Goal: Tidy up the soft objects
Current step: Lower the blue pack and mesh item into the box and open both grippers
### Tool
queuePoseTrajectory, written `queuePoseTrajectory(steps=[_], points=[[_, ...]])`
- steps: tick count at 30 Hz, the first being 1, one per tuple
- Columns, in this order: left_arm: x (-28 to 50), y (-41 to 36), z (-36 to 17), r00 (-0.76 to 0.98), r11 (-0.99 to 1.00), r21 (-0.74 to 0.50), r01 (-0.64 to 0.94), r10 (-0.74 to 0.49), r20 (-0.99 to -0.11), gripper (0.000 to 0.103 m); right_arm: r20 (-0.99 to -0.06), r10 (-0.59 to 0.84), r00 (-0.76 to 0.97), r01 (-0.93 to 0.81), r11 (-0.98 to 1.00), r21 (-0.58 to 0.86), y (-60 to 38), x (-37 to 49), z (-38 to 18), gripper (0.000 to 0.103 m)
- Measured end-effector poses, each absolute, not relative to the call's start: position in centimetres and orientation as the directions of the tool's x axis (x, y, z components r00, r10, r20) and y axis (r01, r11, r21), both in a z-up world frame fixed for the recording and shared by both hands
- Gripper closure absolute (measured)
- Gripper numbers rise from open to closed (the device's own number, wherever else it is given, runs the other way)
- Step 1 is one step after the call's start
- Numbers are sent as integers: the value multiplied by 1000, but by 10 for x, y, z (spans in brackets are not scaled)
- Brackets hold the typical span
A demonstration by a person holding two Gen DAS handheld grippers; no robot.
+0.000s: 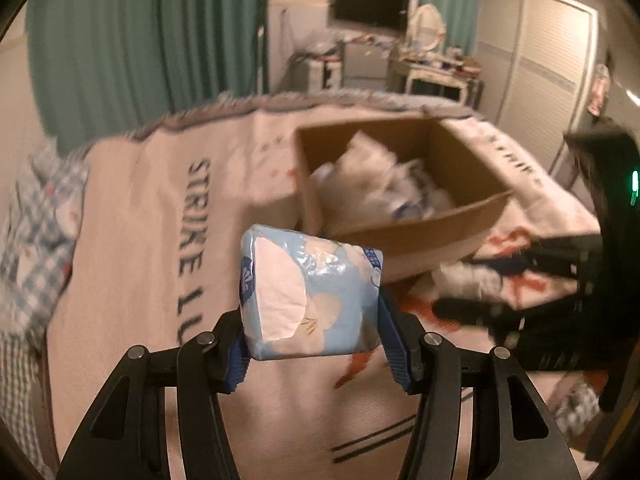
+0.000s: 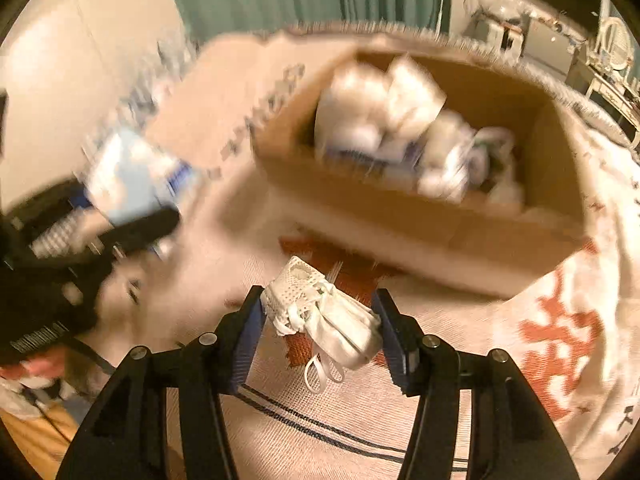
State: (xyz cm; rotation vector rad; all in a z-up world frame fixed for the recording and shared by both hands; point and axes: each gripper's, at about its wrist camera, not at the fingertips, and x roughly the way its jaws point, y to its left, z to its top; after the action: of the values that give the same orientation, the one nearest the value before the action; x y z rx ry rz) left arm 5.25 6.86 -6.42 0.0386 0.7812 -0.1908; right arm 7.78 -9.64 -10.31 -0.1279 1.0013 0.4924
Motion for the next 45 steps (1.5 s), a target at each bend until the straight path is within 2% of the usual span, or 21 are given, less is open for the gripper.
queuePoseTrajectory(steps=[7, 12, 16, 22, 26, 29, 34, 40, 41, 42, 44, 45], points=[[74, 39, 1, 737, 969, -57, 241, -221, -639, 48, -682, 319, 658, -402, 915, 41, -149, 103, -1, 49], [106, 26, 40, 795, 968, -39, 248, -226, -563, 48, -633, 307, 711, -358, 932, 50, -170, 134, 32, 49], [142, 24, 49, 803, 971, -27, 236, -210, -557, 48, -615, 313, 723, -346, 936, 69, -182, 162, 44, 49], [184, 5, 28, 804, 975, -11, 224, -191, -563, 48, -620, 291, 729, -331, 942, 53, -189, 201, 35, 49], [194, -10, -1, 772, 967, -7, 254, -207, -601, 48, -660, 269, 702, -297, 952, 72, -195, 223, 9, 49], [196, -22, -23, 753, 964, 56, 259, -165, -637, 48, -689, 264, 675, -292, 953, 79, -196, 232, -13, 48], [190, -29, -47, 716, 959, 72, 276, -155, -681, 48, -723, 258, 641, -287, 954, 86, -194, 236, -37, 45], [190, -25, -48, 713, 963, 41, 266, -168, -681, 46, -720, 261, 643, -266, 958, 109, -195, 236, -38, 26], [191, -25, -48, 709, 962, 30, 270, -178, -683, 44, -718, 252, 648, -263, 960, 100, -195, 235, -37, 22], [192, -25, -49, 700, 961, 18, 274, -187, -689, 35, -715, 243, 656, -259, 962, 89, -195, 234, -35, 22], [193, -24, -50, 696, 966, 24, 257, -168, -698, 25, -709, 232, 666, -251, 965, 80, -195, 232, -34, 20], [191, -23, -49, 707, 968, 32, 249, -159, -690, 24, -706, 227, 671, -244, 967, 80, -197, 232, -33, 20]])
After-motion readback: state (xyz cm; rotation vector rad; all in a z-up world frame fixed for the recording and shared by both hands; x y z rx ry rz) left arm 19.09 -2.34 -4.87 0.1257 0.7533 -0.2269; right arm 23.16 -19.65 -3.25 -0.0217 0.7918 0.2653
